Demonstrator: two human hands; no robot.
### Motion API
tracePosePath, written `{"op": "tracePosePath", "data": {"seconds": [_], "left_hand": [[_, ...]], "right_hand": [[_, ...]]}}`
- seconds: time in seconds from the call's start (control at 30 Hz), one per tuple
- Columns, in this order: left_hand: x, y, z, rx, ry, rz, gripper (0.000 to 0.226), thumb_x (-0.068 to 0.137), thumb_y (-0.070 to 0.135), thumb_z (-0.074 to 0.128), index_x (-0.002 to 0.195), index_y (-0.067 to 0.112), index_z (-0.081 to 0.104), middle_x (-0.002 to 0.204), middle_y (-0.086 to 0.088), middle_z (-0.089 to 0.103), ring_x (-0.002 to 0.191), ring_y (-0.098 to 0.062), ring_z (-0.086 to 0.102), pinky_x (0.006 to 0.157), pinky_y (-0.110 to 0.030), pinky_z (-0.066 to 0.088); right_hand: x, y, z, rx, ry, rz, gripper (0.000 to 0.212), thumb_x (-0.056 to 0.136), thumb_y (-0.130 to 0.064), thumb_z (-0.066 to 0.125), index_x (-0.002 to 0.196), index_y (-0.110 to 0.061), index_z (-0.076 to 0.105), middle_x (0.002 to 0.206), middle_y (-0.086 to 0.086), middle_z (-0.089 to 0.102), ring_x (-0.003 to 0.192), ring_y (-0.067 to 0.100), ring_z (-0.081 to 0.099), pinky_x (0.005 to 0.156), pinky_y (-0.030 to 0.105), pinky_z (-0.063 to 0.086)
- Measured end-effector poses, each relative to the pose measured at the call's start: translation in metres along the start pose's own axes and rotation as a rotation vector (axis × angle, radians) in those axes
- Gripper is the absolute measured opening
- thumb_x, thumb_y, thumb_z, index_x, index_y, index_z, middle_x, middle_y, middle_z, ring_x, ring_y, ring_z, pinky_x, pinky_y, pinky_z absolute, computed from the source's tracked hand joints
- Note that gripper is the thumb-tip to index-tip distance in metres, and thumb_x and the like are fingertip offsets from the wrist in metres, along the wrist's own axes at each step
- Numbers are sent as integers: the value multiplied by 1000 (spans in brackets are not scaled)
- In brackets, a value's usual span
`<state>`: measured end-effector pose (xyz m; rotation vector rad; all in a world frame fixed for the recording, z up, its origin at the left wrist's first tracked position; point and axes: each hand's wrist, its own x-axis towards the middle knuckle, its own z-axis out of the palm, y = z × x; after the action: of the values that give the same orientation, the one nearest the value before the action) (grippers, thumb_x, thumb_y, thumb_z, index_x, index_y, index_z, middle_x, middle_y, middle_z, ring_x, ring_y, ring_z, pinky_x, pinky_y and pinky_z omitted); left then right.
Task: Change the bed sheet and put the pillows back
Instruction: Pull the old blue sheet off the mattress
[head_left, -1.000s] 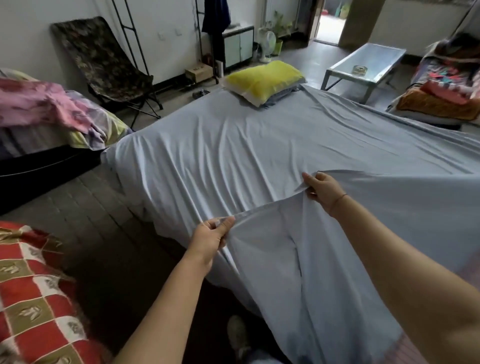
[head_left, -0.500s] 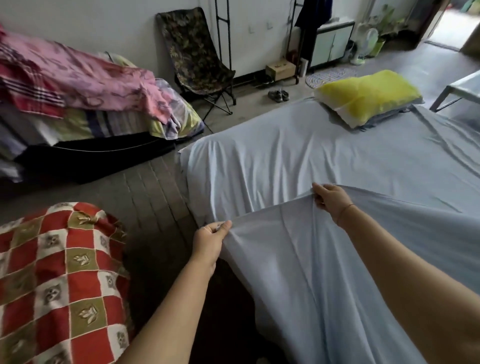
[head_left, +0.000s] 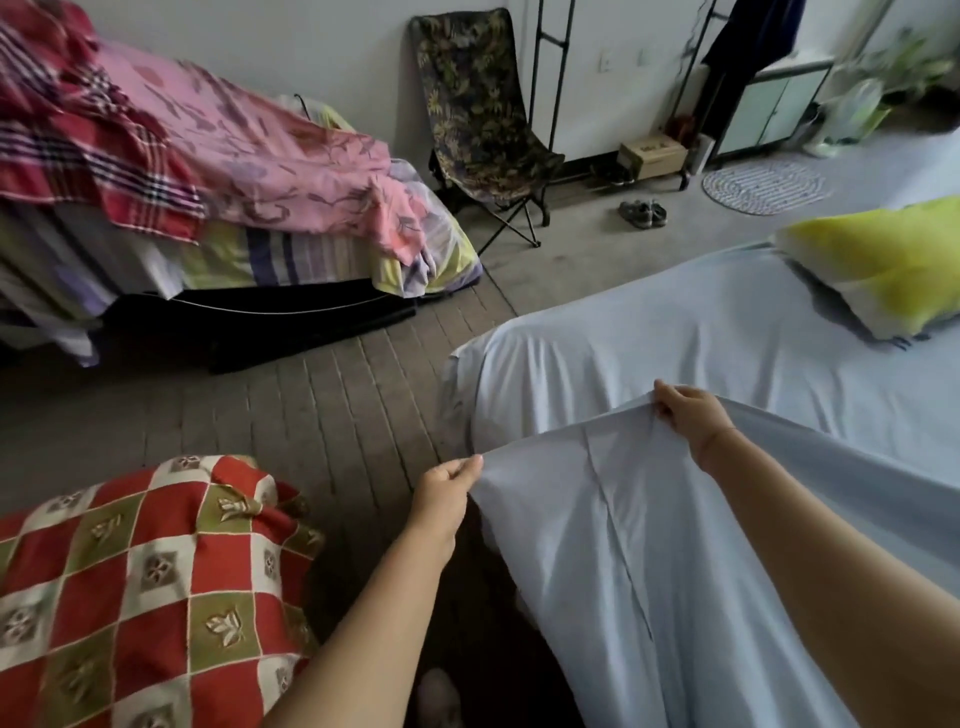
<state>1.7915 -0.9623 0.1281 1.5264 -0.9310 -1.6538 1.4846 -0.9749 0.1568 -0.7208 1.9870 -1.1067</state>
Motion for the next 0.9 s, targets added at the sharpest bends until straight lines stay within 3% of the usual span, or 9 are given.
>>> {"op": "tracePosePath", "data": {"seconds": [0.17, 0.37, 0.53, 0.63, 0.8, 0.9], "left_hand": [[87, 30, -42, -5, 2, -61, 23, 94, 18, 62, 109, 3, 70, 100, -7, 72, 99, -22, 66, 91, -33, 51], [183, 57, -66, 2, -19, -103, 18, 94, 19, 63, 104, 6, 71, 95, -4, 72, 89, -15, 66, 77, -22, 51], [271, 74, -75, 27, -21, -155, 20, 93, 21, 65, 103, 6, 73, 95, -6, 74, 97, -24, 69, 87, -33, 53], [322, 86, -77, 38, -14, -210, 19, 93, 20, 64, 104, 7, 72, 93, -3, 73, 90, -18, 68, 76, -24, 52], [396, 106, -84, 35, 9, -291, 15, 95, 18, 62, 102, 8, 70, 86, 2, 69, 77, -8, 62, 59, -11, 48], [434, 110, -95, 45, 34, -354, 20, 95, 18, 61, 107, 4, 68, 97, -5, 69, 82, -12, 62, 64, -18, 47]], "right_hand": [[47, -42, 72, -80, -11, -2, 35, 96, -27, 57, 65, -11, 60, 62, 6, 50, 59, 15, 42, 64, 25, 36], [116, -72, 136, -179, -8, 26, 35, 97, -25, 56, 64, -13, 58, 62, 5, 50, 59, 15, 43, 61, 25, 36], [193, -87, 190, -241, -17, 70, 36, 97, -28, 55, 67, -8, 60, 63, 6, 51, 64, 19, 44, 67, 29, 37], [237, -96, 221, -263, -21, 127, 34, 97, -28, 55, 71, -7, 61, 63, 5, 52, 62, 19, 44, 63, 28, 37], [295, -108, 268, -336, -35, 211, 36, 97, -31, 55, 68, -9, 61, 65, 5, 53, 68, 23, 48, 71, 32, 38], [322, -115, 297, -393, -65, 233, 33, 96, -32, 55, 78, -5, 63, 72, 11, 55, 73, 24, 49, 72, 30, 38]]}}
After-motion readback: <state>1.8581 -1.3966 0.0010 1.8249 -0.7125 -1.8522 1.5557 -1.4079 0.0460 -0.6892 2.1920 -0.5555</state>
